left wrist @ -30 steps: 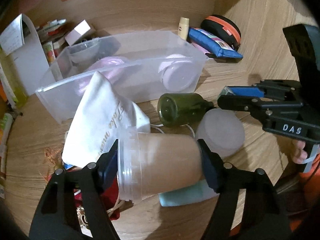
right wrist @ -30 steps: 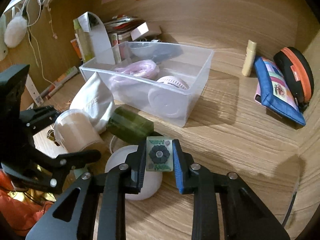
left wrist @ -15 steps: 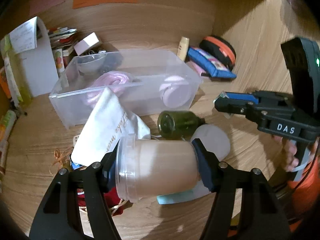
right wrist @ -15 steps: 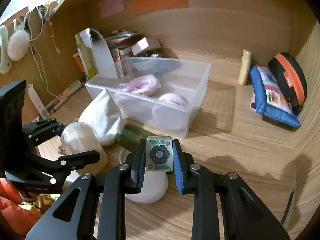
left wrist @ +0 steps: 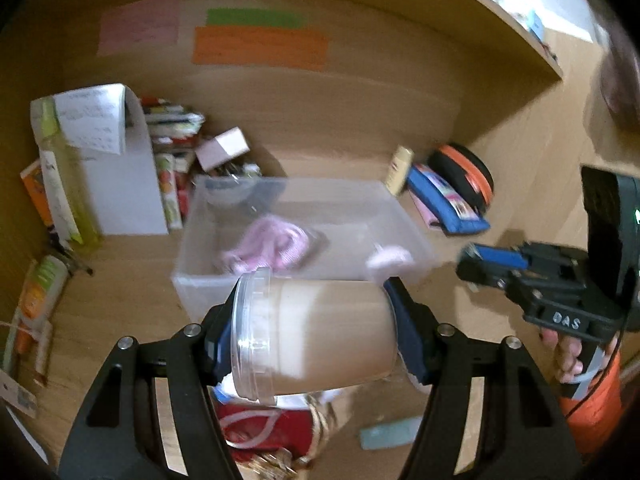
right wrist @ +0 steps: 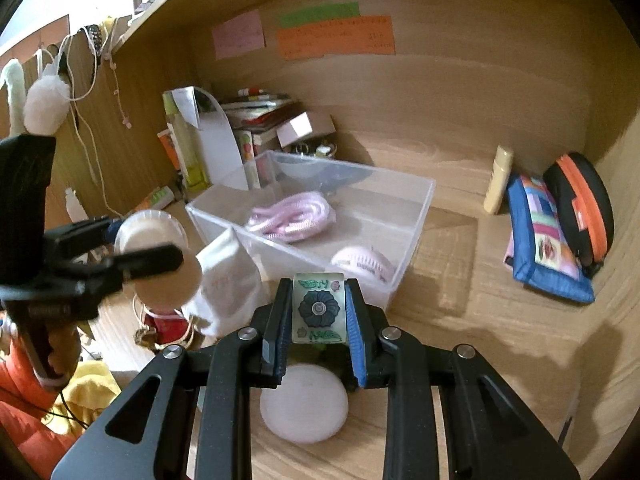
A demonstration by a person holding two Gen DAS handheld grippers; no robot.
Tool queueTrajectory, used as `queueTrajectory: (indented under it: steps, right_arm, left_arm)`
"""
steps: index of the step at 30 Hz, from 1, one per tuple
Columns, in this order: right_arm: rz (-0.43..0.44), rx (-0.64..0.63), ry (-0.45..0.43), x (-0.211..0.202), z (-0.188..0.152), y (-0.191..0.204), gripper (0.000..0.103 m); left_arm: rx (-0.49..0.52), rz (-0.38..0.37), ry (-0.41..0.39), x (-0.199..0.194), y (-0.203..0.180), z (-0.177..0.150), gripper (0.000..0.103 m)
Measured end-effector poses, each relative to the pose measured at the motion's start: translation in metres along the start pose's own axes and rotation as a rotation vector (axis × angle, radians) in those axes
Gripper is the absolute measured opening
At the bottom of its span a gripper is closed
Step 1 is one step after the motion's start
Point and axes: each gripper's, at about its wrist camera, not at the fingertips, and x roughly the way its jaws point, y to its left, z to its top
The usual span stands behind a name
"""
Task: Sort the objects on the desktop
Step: 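Grasp the beige cup with the left tool while the right tool carries the charm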
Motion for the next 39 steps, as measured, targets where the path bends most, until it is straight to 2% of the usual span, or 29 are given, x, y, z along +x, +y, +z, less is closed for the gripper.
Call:
queueTrajectory:
  steps: [6,10,11,15,22,26,30,35,39]
  right_arm:
    - [0.003,-0.007,-0.034,0.0,0.018,0.001,0.022]
    - [0.007,-0.011,-0.05,0.005,0.031,0.003,0.022]
    - [0.007,-0.01,-0.054,0.008,0.034,0.003,0.022]
    - [0.013,-0.011,-0.05,0.021,0.044,0.004,0.022]
    - [0.027,0.004,0.003,0.058,0.052,0.005,0.022]
    - [0.042,0.027,0.033,0.084,0.055,0.005,0.022]
    - [0.04,0.028,0.068,0.108,0.056,0.005,0.022]
    - [0.023,0.007,0.091,0.118,0.05,0.006,0.022]
    - [0.018,-0.008,0.085,0.117,0.048,0.006,0.022]
  left_arm:
    - [-0.032,0.04,-0.062,-0.006,0.024,0.027,0.065]
    - [-0.059,0.024,-0.087,-0.004,0.035,0.04,0.065]
    - [-0.035,-0.017,-0.081,-0.003,0.036,0.042,0.065]
    - [-0.008,-0.019,-0.08,0.01,0.036,0.048,0.065]
    - [-0.002,-0.024,-0.035,0.045,0.042,0.051,0.065]
    - [-0.03,-0.035,0.007,0.067,0.049,0.046,0.065]
    - [-0.042,-0.002,0.029,0.084,0.053,0.042,0.065]
    - [-0.025,-0.004,0.052,0.101,0.053,0.035,0.065]
    - [-0.02,-0.02,0.103,0.114,0.051,0.03,0.065]
